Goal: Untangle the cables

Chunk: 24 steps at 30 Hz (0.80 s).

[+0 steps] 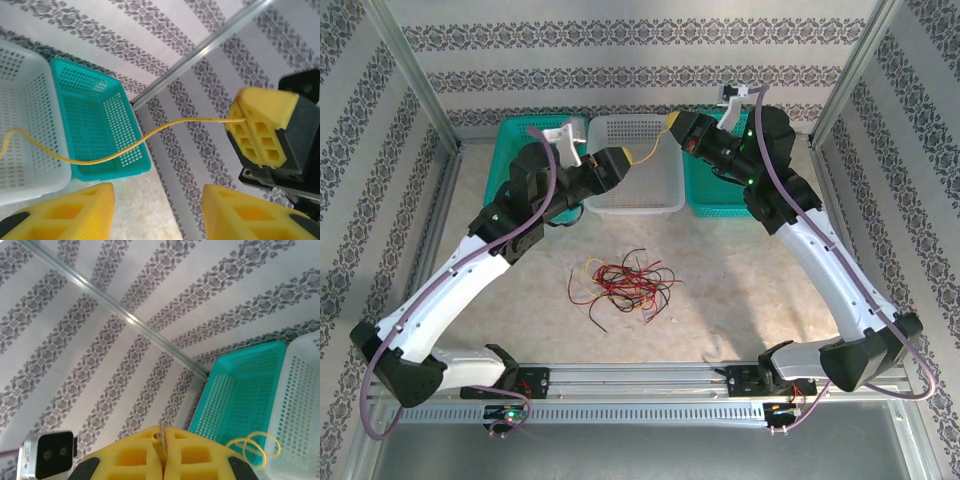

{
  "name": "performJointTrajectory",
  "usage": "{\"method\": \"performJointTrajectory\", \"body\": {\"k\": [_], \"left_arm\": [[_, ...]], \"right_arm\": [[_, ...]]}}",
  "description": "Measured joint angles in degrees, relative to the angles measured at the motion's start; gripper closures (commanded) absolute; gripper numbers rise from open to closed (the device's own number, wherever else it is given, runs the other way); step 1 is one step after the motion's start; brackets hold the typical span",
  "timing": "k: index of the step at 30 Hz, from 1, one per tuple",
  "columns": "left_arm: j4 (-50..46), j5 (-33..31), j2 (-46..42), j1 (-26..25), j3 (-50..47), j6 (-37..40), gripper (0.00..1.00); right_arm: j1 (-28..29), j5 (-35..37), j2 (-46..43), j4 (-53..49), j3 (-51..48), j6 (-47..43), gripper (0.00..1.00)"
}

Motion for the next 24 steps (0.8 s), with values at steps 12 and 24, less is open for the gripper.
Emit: {"method": "performJointTrajectory", "body": {"k": [12,24], "left_arm": [[11.6,2.3,5.2,0.7,-7.5,-18.6,0.55],[22.5,4.8,10.6,5.2,-7.5,-27.0,0.71]], "right_arm": [[3.9,7.7,-1.5,11.3,-7.8,0.8,1.00],[6.5,8.7,-3.5,17.4,-12.7,2.0,1.00]]}}
